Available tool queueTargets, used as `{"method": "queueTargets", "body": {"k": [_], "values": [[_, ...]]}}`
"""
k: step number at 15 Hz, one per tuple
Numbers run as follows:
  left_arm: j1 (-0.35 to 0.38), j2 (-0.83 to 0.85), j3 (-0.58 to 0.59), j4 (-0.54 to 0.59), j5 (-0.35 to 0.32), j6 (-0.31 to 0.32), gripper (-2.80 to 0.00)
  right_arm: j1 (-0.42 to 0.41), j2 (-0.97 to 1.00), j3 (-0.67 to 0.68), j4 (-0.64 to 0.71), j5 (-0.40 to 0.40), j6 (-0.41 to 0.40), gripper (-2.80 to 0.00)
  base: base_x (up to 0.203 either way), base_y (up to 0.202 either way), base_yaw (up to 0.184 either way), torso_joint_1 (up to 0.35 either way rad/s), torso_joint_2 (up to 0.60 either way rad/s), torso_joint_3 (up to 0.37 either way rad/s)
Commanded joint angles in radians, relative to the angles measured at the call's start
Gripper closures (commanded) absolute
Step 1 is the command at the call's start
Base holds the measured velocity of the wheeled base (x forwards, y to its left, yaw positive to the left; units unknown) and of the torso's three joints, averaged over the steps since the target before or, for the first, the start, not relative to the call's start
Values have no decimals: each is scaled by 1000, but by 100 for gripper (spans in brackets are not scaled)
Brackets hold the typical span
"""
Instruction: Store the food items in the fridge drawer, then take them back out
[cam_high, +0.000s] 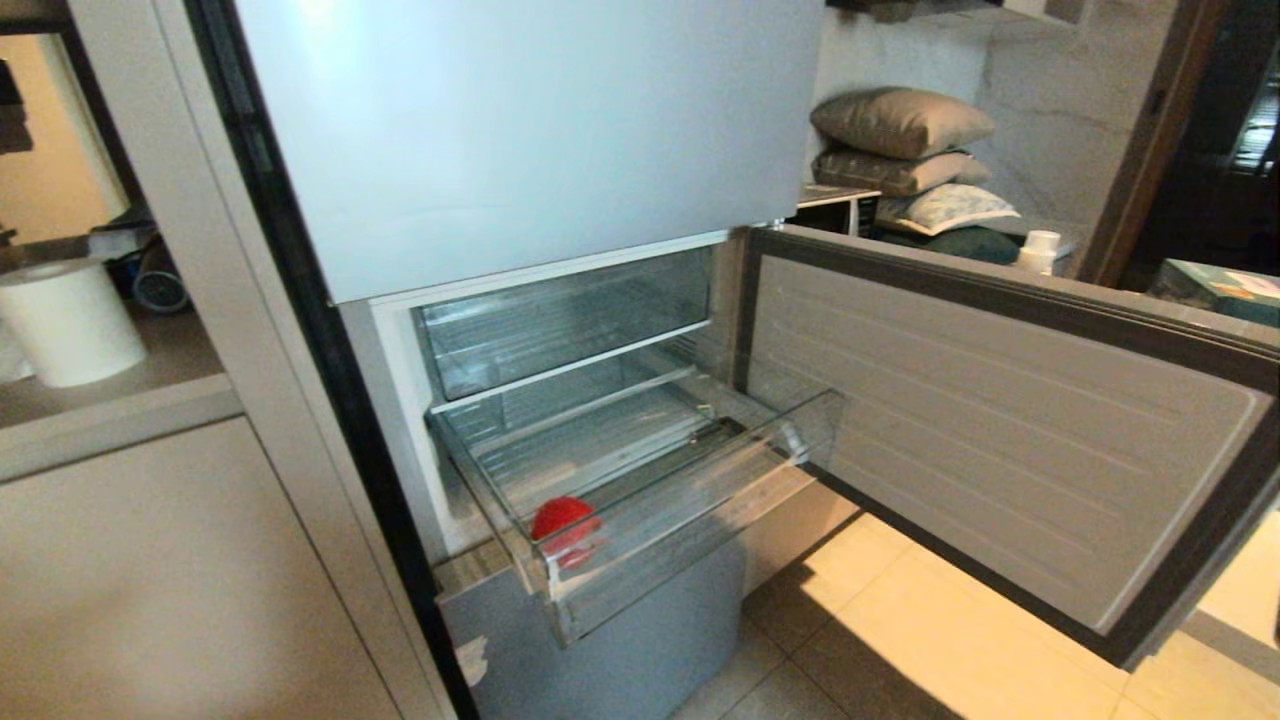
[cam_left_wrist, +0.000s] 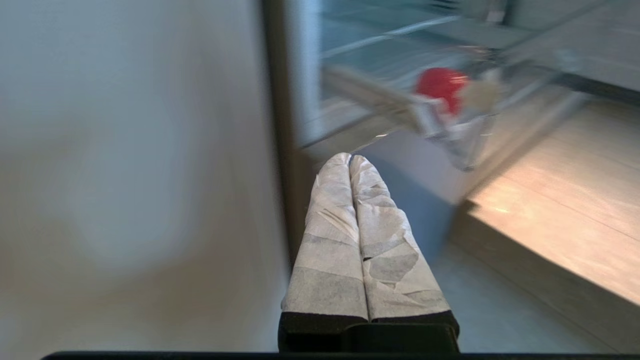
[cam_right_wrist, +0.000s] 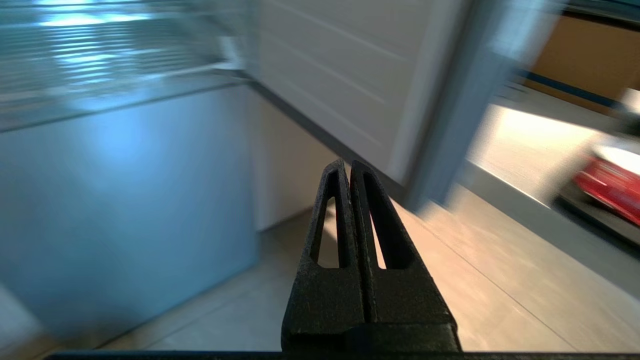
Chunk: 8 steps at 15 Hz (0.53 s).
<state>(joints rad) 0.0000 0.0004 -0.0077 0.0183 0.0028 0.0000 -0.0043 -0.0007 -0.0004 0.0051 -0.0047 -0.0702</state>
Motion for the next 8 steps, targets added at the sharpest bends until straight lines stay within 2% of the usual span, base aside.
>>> {"method": "queueTargets", "body": {"k": [1,8], "values": [[0,-2,0,0,0,0,0,0,1,0,3,0,0,0,1,-10,178,4,-1,4],[0,-2,0,0,-1,0,0,0,1,0,3,0,0,0,0,-9,174,-1,1,3]]}}
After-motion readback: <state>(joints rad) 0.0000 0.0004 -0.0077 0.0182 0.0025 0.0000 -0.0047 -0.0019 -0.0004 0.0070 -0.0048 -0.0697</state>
